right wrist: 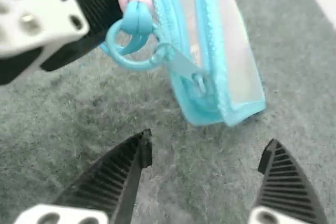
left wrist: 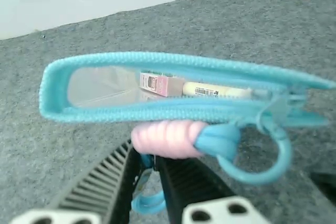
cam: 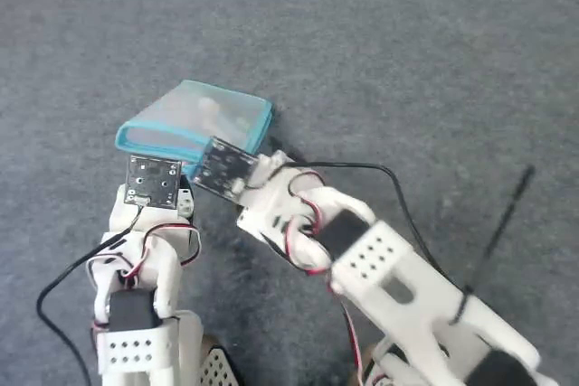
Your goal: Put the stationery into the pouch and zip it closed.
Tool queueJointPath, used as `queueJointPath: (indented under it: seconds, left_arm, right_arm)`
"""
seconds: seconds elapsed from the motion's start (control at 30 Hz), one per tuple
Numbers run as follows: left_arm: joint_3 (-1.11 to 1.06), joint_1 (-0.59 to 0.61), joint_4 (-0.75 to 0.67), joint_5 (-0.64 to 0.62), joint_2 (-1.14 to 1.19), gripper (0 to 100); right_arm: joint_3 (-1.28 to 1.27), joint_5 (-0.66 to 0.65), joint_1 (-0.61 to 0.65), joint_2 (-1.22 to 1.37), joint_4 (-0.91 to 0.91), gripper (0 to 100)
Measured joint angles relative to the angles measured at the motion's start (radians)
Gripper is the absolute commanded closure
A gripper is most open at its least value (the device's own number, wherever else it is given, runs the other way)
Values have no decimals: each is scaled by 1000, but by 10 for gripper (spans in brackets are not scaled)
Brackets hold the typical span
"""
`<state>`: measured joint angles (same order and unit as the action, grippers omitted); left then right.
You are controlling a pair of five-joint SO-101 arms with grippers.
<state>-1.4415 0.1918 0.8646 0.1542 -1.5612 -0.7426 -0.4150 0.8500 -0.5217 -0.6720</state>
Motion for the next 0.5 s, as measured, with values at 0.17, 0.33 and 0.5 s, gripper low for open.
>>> queueJointPath:
  seconds: [0.17, 0.33, 0.5]
  left_arm:
    - [0, 0, 0, 0, 0, 990]
    - [0, 0, 0, 0, 0, 990]
    - [0, 0, 0, 0, 0, 990]
  right_arm:
    - [98, -21, 0, 83, 0, 706]
    - [189, -25, 2, 153, 0, 730]
    - [253, -25, 2, 224, 0, 791]
